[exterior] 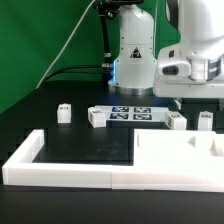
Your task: Assemble one leg
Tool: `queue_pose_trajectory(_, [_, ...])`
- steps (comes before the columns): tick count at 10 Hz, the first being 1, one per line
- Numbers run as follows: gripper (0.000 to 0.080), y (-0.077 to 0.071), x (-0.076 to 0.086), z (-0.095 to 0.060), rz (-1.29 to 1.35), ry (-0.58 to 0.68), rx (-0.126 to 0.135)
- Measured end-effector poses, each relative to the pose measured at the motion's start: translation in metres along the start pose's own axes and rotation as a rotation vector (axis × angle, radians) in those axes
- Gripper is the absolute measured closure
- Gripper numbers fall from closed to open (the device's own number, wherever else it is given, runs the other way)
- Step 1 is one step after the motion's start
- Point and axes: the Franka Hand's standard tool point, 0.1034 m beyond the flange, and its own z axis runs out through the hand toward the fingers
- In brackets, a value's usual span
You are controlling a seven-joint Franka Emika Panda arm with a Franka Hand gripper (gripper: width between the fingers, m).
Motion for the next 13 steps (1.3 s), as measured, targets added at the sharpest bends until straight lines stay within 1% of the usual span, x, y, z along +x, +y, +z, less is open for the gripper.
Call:
queue_pose_trajectory(1, [0.0151, -0.002, 0.001, 0.002, -0.001, -0.068, -0.002])
queue_pose_trajectory(2, [0.0151, -0.003, -0.005, 0.004, -0.002, -0.192, -0.011])
queue_pose_trajectory(3, [0.0151, -0.005, -0.003, 0.004, -0.005, -0.285, -0.014])
queue_pose_trajectory(5, [0.0151, -0.010, 0.003, 0.010, -0.006, -0.379, -0.019])
queue_pose_trajectory(7, [0.0151, -0.014, 0.003, 0.015, 0.001, -0.368, -0.030])
queue_pose_trajectory(10, [0.0151, -0.016, 0.003, 0.025, -0.002, -0.375, -0.034])
queue_pose_trajectory(13, [0.0151, -0.017, 0.003, 0.027, -0.009, -0.375, -0.035])
